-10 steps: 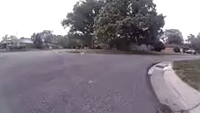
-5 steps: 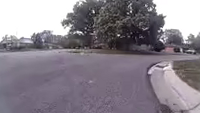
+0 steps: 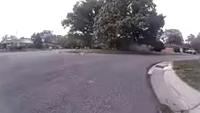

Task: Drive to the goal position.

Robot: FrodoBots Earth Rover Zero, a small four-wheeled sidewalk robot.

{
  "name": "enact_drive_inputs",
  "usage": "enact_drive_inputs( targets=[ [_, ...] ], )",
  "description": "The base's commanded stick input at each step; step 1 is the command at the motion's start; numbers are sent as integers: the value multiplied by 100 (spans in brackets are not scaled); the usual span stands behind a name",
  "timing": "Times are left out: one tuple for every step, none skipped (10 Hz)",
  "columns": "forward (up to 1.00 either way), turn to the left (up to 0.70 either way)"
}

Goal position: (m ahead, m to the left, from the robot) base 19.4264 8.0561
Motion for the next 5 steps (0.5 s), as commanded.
enact_drive_inputs(
  targets=[
    [4,0],
    [4,0],
    [4,0],
    [4,0],
    [4,0]
  ],
)
